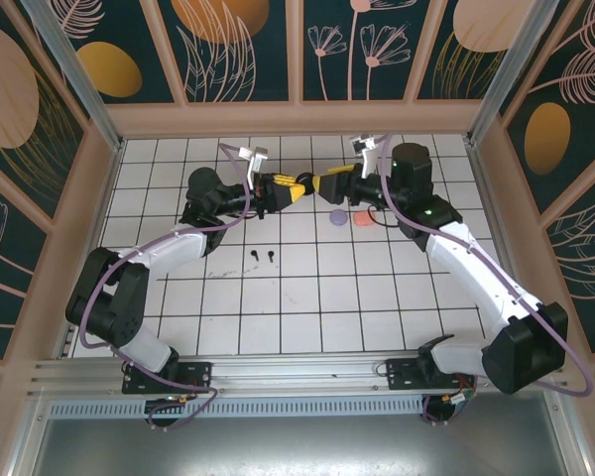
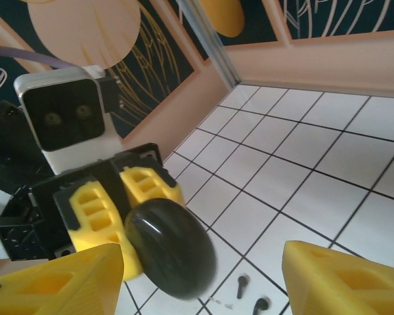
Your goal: Insert wireless bluetooth earbuds into charging case
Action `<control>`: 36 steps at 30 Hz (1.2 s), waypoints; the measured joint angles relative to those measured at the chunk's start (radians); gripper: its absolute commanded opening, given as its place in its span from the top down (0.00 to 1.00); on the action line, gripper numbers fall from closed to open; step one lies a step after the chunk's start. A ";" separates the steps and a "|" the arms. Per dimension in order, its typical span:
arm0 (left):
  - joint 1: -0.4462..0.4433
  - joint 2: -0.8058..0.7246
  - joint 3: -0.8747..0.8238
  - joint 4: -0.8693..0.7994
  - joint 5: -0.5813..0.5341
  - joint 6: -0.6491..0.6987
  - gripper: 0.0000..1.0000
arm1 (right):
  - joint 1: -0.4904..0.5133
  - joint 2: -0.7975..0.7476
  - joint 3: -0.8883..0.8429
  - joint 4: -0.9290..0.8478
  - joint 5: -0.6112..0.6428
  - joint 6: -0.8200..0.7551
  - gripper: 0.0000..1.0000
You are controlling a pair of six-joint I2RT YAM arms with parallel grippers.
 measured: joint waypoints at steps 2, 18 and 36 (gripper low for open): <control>0.000 0.002 0.000 0.000 0.001 0.000 1.00 | 0.016 0.014 0.002 0.000 0.000 0.000 0.35; 0.002 0.002 0.000 0.009 0.018 -0.012 1.00 | -0.069 0.074 -0.035 0.036 0.024 0.001 0.41; 0.002 -0.002 0.002 0.058 0.086 -0.064 1.00 | -0.098 -0.048 -0.081 -0.002 -0.151 -0.034 0.51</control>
